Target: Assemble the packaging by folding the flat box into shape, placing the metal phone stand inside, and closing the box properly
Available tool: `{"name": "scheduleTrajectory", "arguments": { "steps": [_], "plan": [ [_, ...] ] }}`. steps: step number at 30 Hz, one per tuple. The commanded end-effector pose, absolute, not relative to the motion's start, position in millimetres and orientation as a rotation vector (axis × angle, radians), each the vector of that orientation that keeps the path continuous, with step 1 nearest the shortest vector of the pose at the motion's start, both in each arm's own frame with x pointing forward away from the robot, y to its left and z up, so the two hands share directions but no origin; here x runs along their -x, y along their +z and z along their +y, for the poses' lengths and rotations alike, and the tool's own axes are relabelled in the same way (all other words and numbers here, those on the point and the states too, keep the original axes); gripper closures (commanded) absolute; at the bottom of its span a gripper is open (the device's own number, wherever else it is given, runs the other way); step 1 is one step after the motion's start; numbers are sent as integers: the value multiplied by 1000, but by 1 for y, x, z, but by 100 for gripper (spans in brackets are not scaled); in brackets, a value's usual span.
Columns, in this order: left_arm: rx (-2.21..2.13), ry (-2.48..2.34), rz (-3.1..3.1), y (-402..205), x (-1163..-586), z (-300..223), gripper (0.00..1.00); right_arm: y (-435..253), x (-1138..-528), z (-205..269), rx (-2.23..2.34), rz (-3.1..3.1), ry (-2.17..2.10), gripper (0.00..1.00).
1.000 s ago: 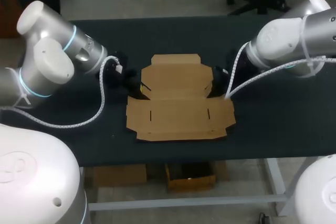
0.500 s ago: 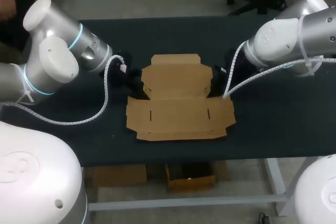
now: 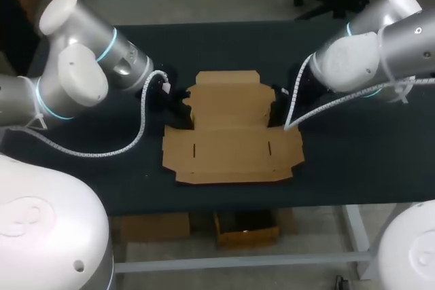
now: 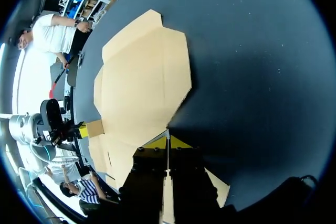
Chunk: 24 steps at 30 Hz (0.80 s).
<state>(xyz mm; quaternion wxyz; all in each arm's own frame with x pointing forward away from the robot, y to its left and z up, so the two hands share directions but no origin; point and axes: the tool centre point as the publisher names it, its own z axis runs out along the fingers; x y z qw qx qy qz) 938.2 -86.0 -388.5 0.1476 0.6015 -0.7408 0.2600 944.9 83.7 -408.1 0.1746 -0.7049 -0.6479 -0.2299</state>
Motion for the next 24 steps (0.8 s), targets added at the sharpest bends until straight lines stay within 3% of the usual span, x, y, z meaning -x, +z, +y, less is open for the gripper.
{"name": "scheduleTrajectory", "arguments": {
  "steps": [1, 24],
  "plan": [
    [-1756, 732, -2143, -387, -938, -90, 100, -405, -940, 86, 2025, -1846, -653, 100],
    [-1785, 720, -2128, -388, -934, -84, 100, -412, -949, 81, 2017, -1820, -623, 100]
  ]
}}
